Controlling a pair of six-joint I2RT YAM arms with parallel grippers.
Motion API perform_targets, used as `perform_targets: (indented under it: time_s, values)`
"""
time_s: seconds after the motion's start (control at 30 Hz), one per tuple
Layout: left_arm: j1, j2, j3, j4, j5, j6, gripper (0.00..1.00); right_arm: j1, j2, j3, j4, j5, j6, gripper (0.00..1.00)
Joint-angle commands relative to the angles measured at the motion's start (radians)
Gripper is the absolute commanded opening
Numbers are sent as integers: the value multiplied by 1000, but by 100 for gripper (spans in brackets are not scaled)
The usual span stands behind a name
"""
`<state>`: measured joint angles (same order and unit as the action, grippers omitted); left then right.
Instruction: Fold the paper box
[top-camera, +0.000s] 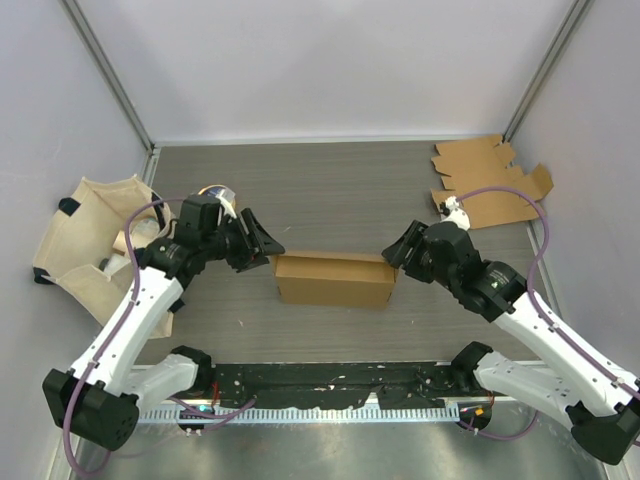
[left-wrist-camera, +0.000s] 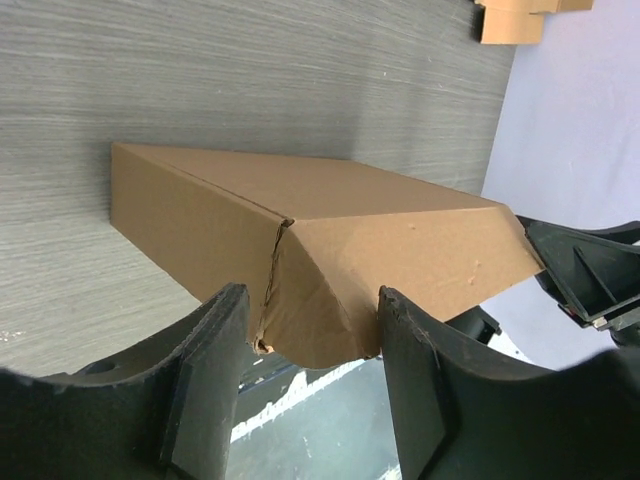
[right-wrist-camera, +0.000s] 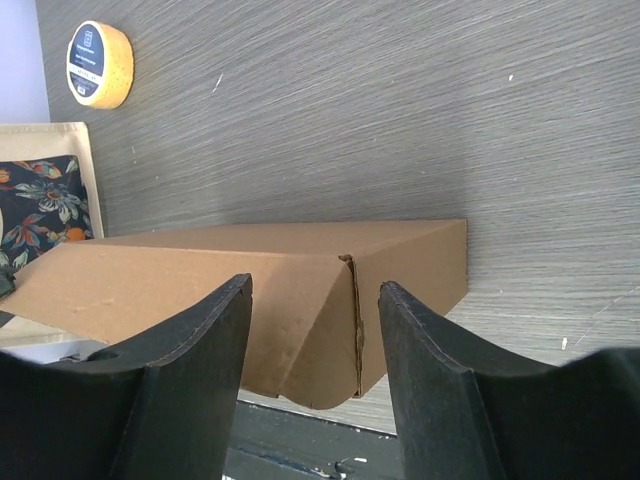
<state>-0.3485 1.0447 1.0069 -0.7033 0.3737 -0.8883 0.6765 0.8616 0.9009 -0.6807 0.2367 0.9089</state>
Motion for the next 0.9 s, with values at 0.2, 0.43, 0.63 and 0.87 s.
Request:
perform_targets:
  time_s: [0.2,0.43,0.63,0.87]
  values:
    - [2,-83,-108,94,79,-31,41,-3,-55,-95,87,-20,51,50]
    - [0,-112,-240,163,57,-17,35,0,-110,-285,262,16,7,41]
    - [0,-137,-303,148,-5,61,36,0,-208,-515,421,4,-71,41]
    - [0,-166,-303,171,39,117,61,0,-268,-534,507,-45,-88,46]
